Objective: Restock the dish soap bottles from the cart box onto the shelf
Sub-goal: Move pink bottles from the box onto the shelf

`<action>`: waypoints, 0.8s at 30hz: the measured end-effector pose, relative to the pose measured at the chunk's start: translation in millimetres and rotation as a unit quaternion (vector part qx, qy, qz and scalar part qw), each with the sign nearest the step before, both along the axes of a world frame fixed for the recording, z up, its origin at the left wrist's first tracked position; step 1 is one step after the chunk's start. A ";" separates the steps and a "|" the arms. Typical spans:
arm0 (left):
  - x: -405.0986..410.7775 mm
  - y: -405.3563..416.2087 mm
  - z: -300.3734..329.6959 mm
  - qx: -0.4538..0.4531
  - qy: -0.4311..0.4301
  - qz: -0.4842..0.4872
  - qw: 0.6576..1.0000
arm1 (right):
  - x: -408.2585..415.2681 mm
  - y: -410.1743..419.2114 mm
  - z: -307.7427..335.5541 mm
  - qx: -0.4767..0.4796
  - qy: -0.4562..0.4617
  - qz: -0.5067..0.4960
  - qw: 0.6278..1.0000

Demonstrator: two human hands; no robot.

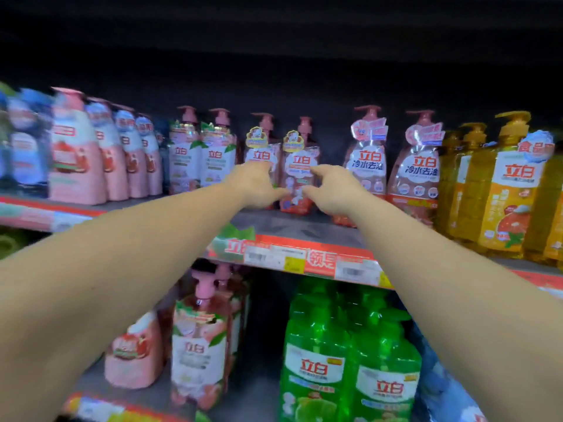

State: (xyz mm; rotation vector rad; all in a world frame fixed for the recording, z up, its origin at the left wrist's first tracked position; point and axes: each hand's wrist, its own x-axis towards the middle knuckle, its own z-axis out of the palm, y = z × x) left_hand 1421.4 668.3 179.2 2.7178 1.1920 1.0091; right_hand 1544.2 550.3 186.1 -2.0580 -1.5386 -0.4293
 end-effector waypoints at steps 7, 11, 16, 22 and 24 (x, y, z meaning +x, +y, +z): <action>-300.7 44.9 -43.1 0.009 0.059 0.232 0.971 | -273.1 114.5 -40.5 -0.054 -0.025 0.158 0.986; -493.0 43.7 -81.2 -0.016 0.078 0.369 0.926 | -462.6 161.8 -80.4 -0.083 -0.023 0.279 0.956; -671.3 23.3 -122.3 -0.088 0.096 0.504 0.854 | -657.5 188.4 -128.9 -0.146 -0.023 0.390 0.909; -812.4 16.8 -174.3 -0.169 0.076 0.602 0.777 | -821.1 211.0 -172.8 -0.217 -0.042 0.482 0.848; -843.0 28.0 -189.0 -0.184 0.075 0.618 0.760 | -856.4 229.0 -188.9 -0.218 -0.031 0.496 0.840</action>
